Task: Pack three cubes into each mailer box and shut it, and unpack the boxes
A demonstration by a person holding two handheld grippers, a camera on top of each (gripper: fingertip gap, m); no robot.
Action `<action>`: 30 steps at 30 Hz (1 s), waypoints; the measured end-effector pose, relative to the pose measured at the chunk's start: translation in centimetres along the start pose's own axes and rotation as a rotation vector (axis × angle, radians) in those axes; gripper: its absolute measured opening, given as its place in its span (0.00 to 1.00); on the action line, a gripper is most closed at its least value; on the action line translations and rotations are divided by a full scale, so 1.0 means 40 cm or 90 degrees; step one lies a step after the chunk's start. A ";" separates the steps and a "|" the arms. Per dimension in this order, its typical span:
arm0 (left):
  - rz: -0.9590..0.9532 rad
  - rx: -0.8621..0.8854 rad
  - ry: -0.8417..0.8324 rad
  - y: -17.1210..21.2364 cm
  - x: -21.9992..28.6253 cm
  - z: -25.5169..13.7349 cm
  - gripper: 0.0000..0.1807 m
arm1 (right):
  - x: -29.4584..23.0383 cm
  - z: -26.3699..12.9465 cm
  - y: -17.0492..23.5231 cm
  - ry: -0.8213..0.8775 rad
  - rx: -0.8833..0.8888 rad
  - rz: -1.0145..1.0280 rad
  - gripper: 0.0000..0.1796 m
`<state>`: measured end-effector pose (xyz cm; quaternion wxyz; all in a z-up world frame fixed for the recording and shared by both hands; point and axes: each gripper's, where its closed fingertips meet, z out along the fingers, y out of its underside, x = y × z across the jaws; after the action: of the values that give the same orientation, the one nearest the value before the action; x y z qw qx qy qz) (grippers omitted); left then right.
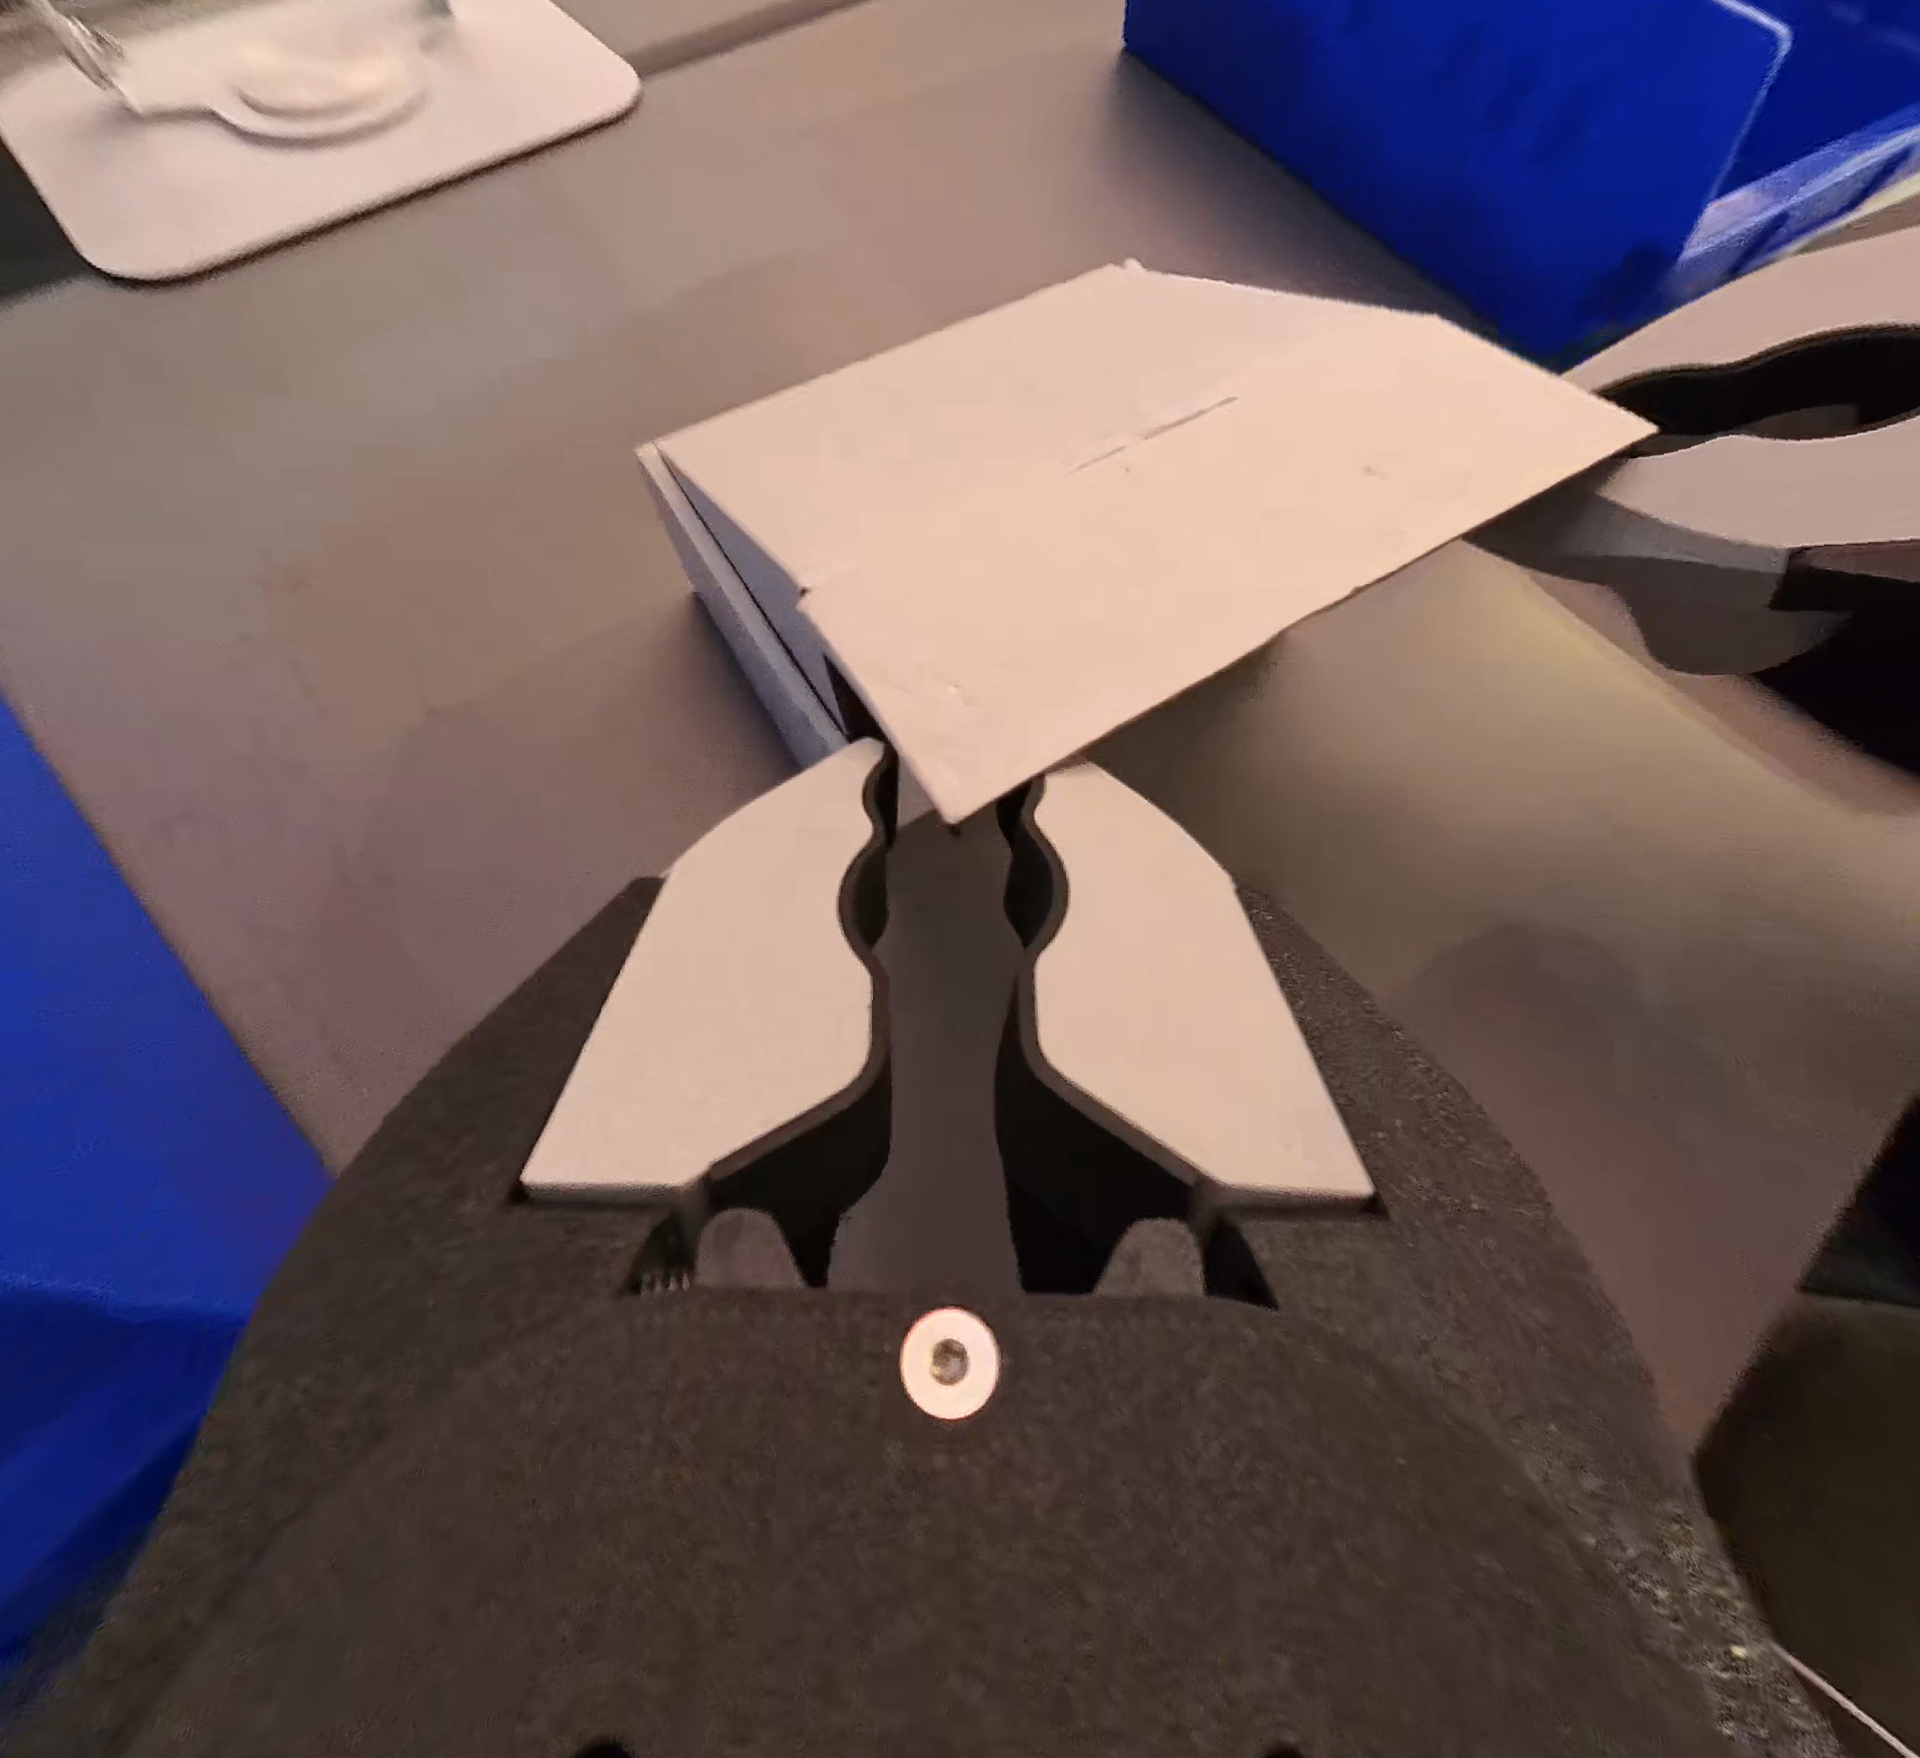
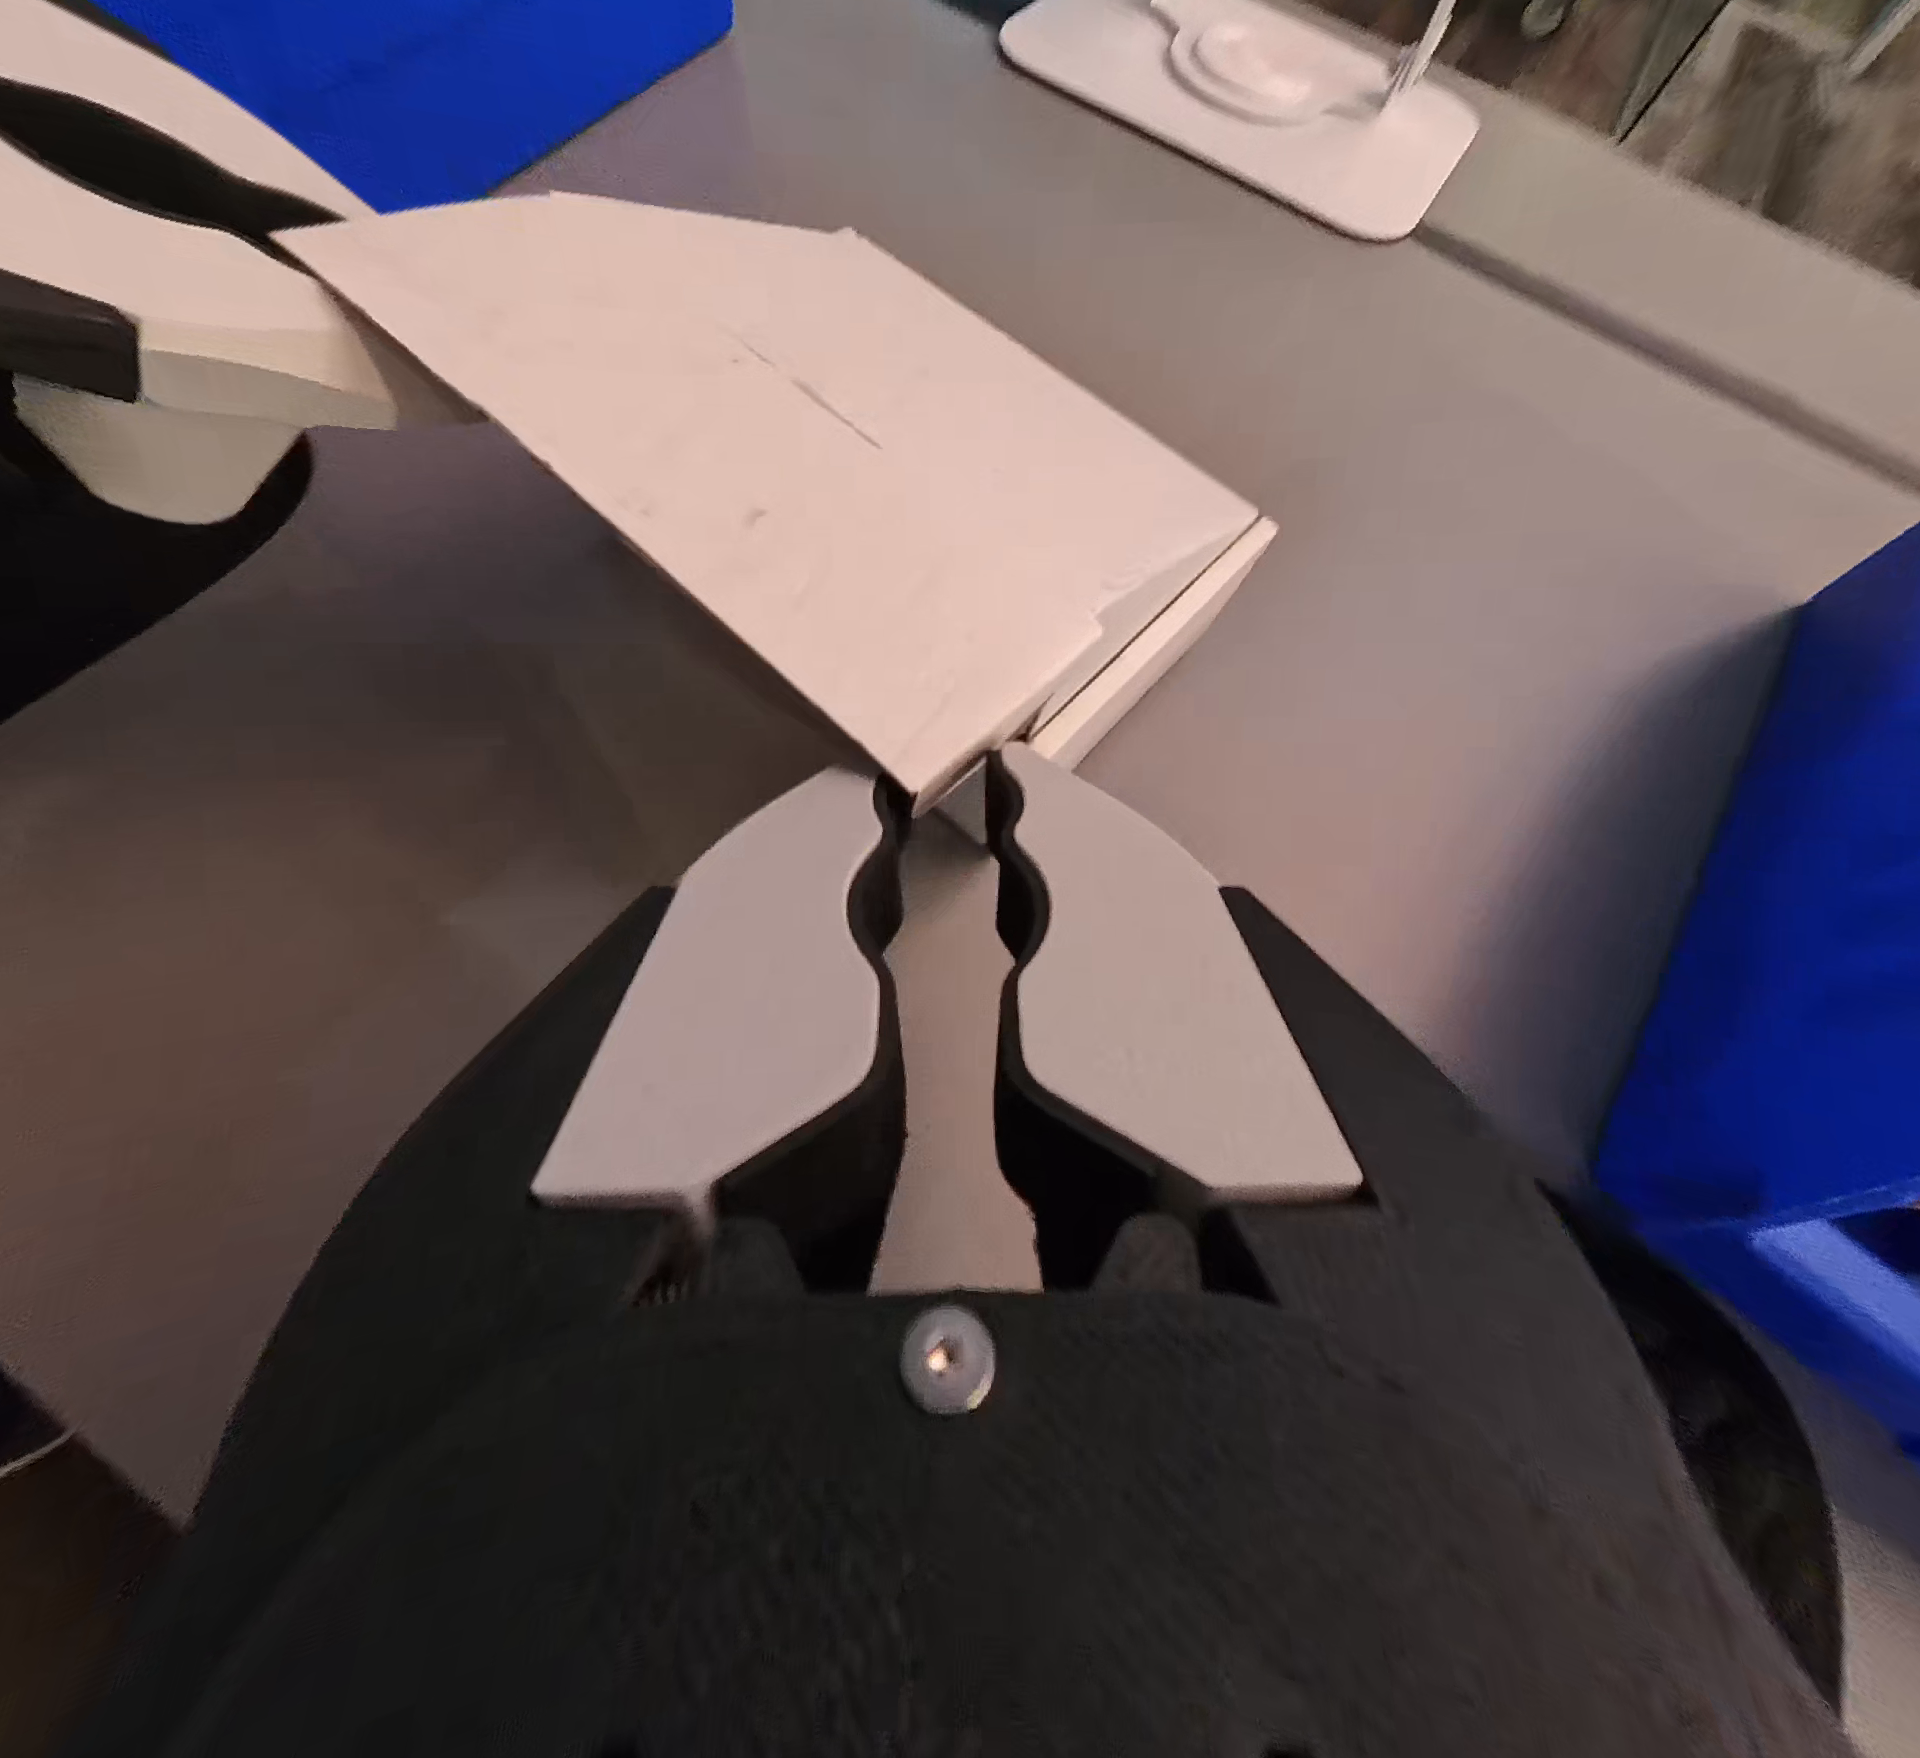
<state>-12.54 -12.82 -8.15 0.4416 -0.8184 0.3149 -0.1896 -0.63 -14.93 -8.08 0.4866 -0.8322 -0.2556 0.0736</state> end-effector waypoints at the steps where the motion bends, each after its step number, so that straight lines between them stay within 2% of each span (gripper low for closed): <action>1: -0.008 -0.009 0.010 0.009 0.005 0.000 0.10 | -0.004 0.000 0.008 -0.011 -0.009 0.009 0.08; 6: -0.036 -0.048 0.037 0.053 0.018 0.012 0.10 | -0.019 0.008 0.044 -0.057 -0.051 0.049 0.08; 14: -0.071 -0.067 0.098 0.093 0.047 0.046 0.17 | -0.011 0.030 0.078 -0.063 -0.046 0.003 0.10; 17: -0.101 -0.076 0.142 0.093 0.061 0.056 0.28 | -0.026 0.038 0.085 -0.104 -0.040 0.013 0.17; 20: -0.110 -0.076 0.167 0.088 0.071 0.061 0.33 | -0.034 0.040 0.077 -0.140 -0.026 0.022 0.24; 22: -0.108 -0.090 0.166 0.096 0.072 0.068 0.35 | -0.034 0.039 0.075 -0.161 -0.024 0.024 0.29; 26: -0.109 -0.116 0.160 0.110 0.074 0.088 0.37 | -0.045 0.037 0.074 -0.229 -0.027 0.055 0.31; 30: -0.123 -0.127 0.161 0.117 0.077 0.091 0.37 | -0.031 0.030 0.073 -0.243 -0.033 0.080 0.34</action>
<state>-9.76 -14.65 -13.95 0.2949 -0.8541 0.3055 -0.3004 -1.13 -15.78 -11.33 0.4023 -0.8296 -0.2927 0.2535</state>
